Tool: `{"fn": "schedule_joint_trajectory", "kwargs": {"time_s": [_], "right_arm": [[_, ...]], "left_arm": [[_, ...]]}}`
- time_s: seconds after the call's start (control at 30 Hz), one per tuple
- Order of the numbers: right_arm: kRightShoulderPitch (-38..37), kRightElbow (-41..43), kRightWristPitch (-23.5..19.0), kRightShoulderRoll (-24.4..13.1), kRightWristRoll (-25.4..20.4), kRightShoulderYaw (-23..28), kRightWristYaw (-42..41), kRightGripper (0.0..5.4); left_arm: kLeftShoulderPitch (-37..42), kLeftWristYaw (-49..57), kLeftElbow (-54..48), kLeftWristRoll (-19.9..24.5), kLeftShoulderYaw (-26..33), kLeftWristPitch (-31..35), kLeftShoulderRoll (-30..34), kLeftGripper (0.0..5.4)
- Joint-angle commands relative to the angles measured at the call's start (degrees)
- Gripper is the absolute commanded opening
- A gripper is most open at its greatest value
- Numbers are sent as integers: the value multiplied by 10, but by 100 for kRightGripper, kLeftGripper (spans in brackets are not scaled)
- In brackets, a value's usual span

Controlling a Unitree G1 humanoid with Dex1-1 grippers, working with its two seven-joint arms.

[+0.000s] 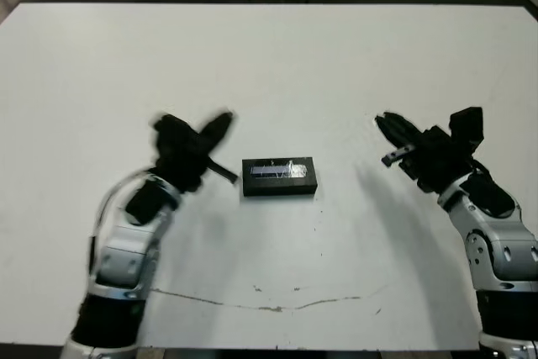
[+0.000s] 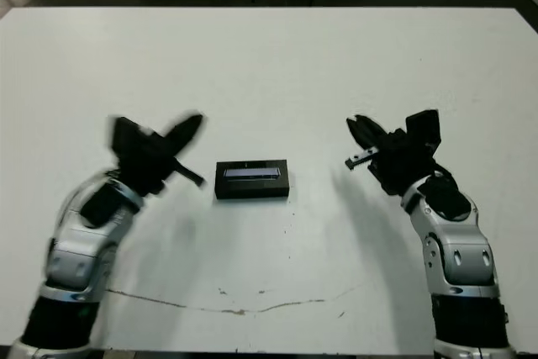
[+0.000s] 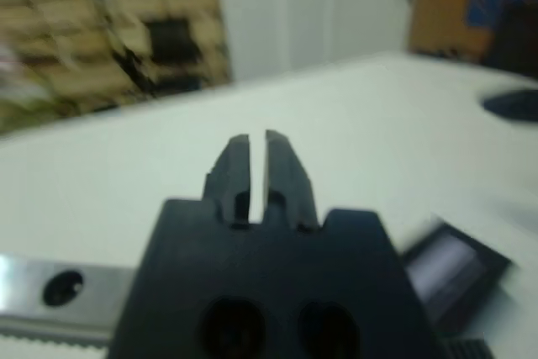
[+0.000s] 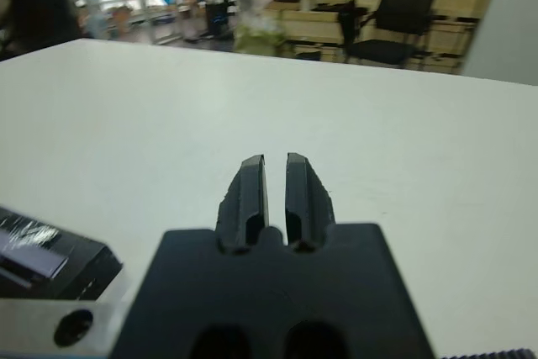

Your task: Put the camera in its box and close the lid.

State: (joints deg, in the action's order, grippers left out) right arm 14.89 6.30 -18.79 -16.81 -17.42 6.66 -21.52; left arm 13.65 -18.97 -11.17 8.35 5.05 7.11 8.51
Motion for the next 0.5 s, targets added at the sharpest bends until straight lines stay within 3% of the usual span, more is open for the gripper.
{"fn": "schedule_joint_trajectory", "kwargs": {"time_s": [0.03,0.23,0.5], "right_arm": [[-3,8,-26,5,0,8,25,0],[19,25,-29,10,47,-4,86,0],[1,30,-2,27,87,-29,109,0]], "left_arm": [[22,13,14,20,49,10,35,1],[77,55,101,17,88,-15,56,1],[65,97,172,-20,59,-119,23,1]]}}
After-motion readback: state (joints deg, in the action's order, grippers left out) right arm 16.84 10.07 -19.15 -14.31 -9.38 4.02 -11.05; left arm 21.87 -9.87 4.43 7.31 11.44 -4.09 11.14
